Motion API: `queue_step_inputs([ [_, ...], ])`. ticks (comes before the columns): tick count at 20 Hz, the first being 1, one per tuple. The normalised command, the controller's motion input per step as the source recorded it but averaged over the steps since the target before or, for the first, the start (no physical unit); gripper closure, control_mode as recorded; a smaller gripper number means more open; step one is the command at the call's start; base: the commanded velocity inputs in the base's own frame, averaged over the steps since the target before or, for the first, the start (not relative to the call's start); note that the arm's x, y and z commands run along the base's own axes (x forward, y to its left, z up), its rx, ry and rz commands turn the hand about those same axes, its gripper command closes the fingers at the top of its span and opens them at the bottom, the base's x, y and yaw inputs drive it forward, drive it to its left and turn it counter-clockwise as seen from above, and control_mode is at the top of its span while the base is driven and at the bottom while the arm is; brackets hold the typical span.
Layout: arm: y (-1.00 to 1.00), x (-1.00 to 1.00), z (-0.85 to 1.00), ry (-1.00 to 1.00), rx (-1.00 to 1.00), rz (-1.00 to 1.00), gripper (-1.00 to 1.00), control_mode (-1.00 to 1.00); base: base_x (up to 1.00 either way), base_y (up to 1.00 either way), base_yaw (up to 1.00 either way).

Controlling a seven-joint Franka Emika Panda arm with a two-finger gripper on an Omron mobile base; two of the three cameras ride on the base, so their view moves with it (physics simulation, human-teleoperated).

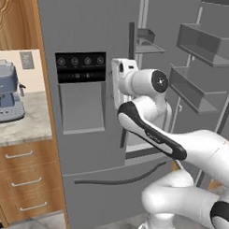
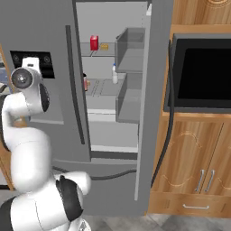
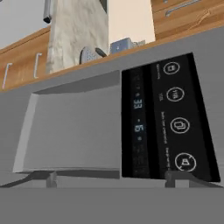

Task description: Place the tupperware on the top shelf of the fridge. Make space for the tupperware among the existing items by rearranging them on the shelves if needed. Close the fridge door when finished.

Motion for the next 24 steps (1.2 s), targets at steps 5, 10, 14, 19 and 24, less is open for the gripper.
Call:
queue_step_inputs([
  [5,-0.47,-1.0,0.39,0.06,0.0,0.21,-1.0,-1.0,0.0,0.0,0.0],
  [10,-0.87,-1.0,-0.24,0.0,0.0,0.14,-1.0,-1.0,0.0,0.0,0.0],
  [14,-0.86,-1.0,-0.27,-0.01,0.0,0.01,-1.0,-1.0,0.0,0.0,0.0],
  [19,-0.99,-1.0,-0.03,-0.03,-0.01,0.23,-1.0,-1.0,0.0,0.0,0.0],
  [24,-1.0,-0.52,-0.01,0.0,0.03,0.14,-1.0,-1.0,0.0,0.0,0.0],
])
